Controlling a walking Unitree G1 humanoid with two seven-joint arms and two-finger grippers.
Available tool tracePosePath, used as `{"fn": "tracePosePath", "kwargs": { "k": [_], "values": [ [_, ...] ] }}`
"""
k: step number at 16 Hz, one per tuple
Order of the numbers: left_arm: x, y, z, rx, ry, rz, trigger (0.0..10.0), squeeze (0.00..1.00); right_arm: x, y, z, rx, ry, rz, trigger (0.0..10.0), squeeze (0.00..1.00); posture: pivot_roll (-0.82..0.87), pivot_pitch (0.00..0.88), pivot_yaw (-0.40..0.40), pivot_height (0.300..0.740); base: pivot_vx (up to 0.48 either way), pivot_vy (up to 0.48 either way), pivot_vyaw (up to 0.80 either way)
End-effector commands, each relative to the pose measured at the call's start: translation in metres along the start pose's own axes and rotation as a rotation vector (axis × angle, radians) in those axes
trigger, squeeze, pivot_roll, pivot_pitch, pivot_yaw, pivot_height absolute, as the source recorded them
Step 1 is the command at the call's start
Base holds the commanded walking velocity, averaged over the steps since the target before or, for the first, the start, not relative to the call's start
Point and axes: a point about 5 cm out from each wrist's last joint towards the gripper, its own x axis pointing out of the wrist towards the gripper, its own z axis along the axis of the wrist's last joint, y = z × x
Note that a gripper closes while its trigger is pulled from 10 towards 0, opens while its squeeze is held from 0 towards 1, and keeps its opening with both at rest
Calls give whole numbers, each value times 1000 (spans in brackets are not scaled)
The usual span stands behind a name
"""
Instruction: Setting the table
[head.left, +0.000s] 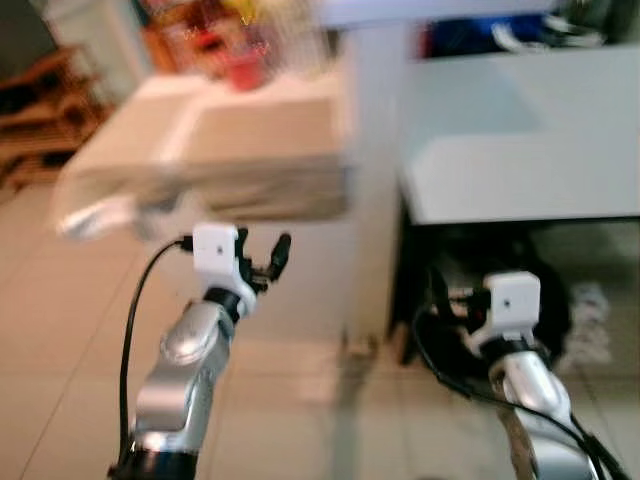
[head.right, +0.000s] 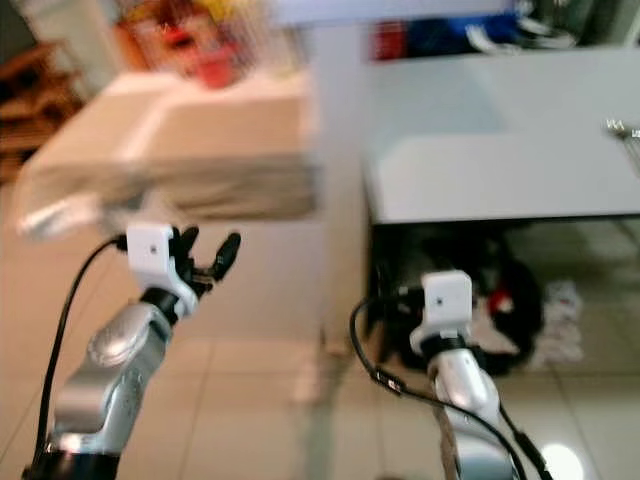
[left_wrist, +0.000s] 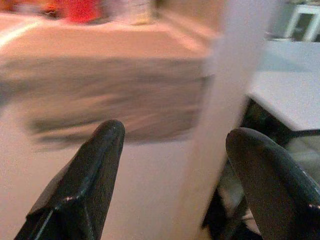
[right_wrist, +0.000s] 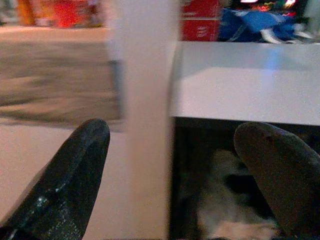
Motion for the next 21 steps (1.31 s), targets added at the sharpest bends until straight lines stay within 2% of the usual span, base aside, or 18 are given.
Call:
{"fn": "tracePosePath", "kwargs": {
  "k": [1, 5, 11, 13, 15, 17, 18, 21],
  "values": [
    [-1, 7, 0, 8, 9, 20, 10000, 0, 4, 6, 3, 2, -16, 22, 10000, 0, -158, 0, 90, 740, 0, 480, 0],
    [-2, 10, 0, 27, 7, 43, 10000, 0, 4, 7, 2, 3, -13, 29, 10000, 0, -148, 0, 86, 740, 0, 480, 0],
    [-3, 13, 0, 9, 0, 49, 10000, 0, 7, 6, 3, 7, -24, 11, 10000, 0, -141, 0, 79, 740, 0, 480, 0],
    [-9, 27, 1, 34, -36, 92, 10000, 0, 8, 2, 9, 26, -65, -20, 10000, 0, -130, 0, 71, 740, 0, 480, 0],
    [-19, 44, 5, 71, -65, 139, 10000, 0, 9, -7, 13, 11, -85, -59, 10000, 0, -126, 0, 65, 740, 0, 480, 0],
    [-38, 67, 4, 80, -50, 217, 10000, 0, 4, -14, 11, 2, -73, -79, 10000, 0, -121, 0, 62, 740, 0, 480, 0],
    [-47, 73, 1, 76, -45, 239, 10000, 0, 0, -15, 9, 1, -63, -82, 10000, 0, -118, 0, 60, 740, 0, 480, 0],
    [-61, 71, -8, 41, -26, 274, 10000, 0, -8, -13, 2, -2, -37, -57, 10000, 0, -101, 0, 44, 740, 0, 480, 0]
  ]
}}
